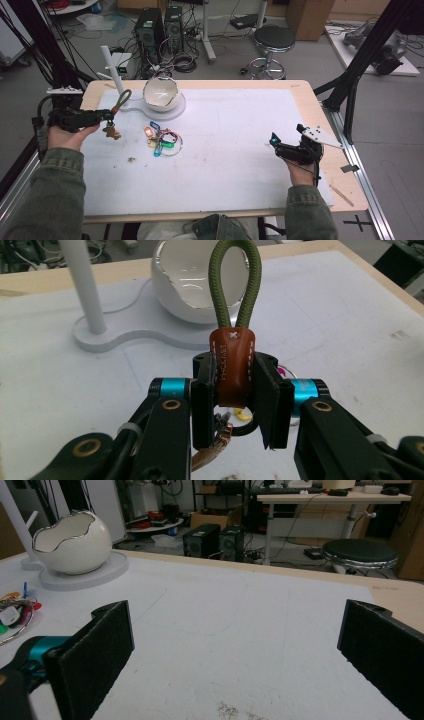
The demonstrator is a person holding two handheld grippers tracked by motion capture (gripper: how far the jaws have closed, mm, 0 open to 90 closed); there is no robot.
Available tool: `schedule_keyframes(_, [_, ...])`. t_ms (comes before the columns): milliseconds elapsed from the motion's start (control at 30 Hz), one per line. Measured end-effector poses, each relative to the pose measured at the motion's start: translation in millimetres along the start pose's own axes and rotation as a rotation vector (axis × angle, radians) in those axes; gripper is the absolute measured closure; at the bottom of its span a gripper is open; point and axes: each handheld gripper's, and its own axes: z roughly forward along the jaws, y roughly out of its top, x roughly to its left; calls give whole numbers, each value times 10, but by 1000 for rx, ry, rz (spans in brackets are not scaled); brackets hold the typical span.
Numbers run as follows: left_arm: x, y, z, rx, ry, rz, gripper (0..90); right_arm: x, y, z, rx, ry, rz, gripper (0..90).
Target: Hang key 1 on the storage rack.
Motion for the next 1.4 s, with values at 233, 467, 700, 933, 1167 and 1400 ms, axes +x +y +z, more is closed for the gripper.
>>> schedule_keyframes(233, [268,29,-34,4,36,-55,711,2,1,-11,-1,-8,3,4])
schedule_keyframes(467, [455,89,-75,0,59,-93,711,0,0,-11,0,-8,2,4])
schedule_keyframes(700, [579,145,-23,-14,71,-141,712,-16,3,-22,-9,-10,5,4])
schedule_keyframes(933, [630,174,84,-54,76,-171,712,-4,3,-19,-8,-2,2,4])
schedule_keyframes(1167, [791,149,66,-70,133,-202,715,-14,3,-31,-9,-6,6,4])
schedule_keyframes(1400, [903,140,62,-113,135,-236,715,-5,1,-23,-4,-7,-3,4])
